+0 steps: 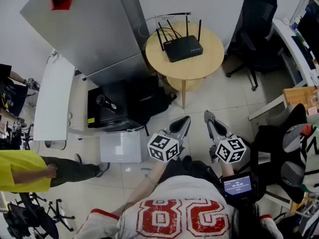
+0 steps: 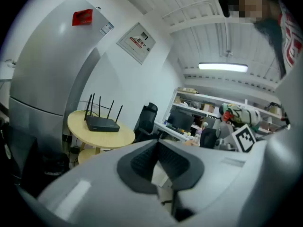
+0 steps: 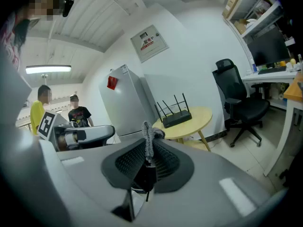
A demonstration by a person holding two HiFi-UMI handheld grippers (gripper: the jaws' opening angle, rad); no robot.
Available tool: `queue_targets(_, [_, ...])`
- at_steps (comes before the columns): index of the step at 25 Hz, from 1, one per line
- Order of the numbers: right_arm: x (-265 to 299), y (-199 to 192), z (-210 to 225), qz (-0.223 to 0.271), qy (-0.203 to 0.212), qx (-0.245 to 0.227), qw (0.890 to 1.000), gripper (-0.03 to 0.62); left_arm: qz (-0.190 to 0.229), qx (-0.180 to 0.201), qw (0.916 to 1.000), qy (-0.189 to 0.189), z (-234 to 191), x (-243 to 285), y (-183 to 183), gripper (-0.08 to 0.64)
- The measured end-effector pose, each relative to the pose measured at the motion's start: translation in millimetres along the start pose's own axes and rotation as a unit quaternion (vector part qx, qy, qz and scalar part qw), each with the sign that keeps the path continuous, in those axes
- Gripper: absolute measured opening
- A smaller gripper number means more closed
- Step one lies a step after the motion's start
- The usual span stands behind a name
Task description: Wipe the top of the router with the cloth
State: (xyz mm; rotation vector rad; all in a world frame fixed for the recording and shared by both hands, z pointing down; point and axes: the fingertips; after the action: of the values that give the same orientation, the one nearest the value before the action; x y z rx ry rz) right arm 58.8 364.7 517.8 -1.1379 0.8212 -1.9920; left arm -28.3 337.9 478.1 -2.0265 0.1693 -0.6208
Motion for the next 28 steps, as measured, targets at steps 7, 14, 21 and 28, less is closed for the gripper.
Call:
queue_targets(7, [10, 0, 21, -0.008, 0.002, 0.011, 1.0, 0.04, 0.003, -0.004, 0.9999, 0.016, -7, 10, 5, 0.005])
queue_targets(14, [55, 22, 35, -0.016, 0.018, -0.012, 1.0, 0.038, 0.004, -0.009, 0.9995, 0.031, -50, 39, 24, 0.005])
queue_targets(21, [125, 90, 86, -0.008, -0.001, -0.016, 1.0, 0.038, 0.015, 0.003, 0.9998, 0.015, -122, 106, 88, 0.005])
queue_targets(28, [193, 171, 99, 0.021, -0.031, -0.024, 0.999, 0.04, 0.022, 0.002, 0.9996, 0.017, -203, 137, 157, 0.005])
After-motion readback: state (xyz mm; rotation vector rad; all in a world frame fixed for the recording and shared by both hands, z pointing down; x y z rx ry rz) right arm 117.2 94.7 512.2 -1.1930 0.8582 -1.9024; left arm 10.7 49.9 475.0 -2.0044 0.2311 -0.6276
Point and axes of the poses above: the fingertips, and each gripper's own axes: x forward along the fingers, z to its right, y out of its top, and after that the axes turned 13 degrees about -z, right-handed
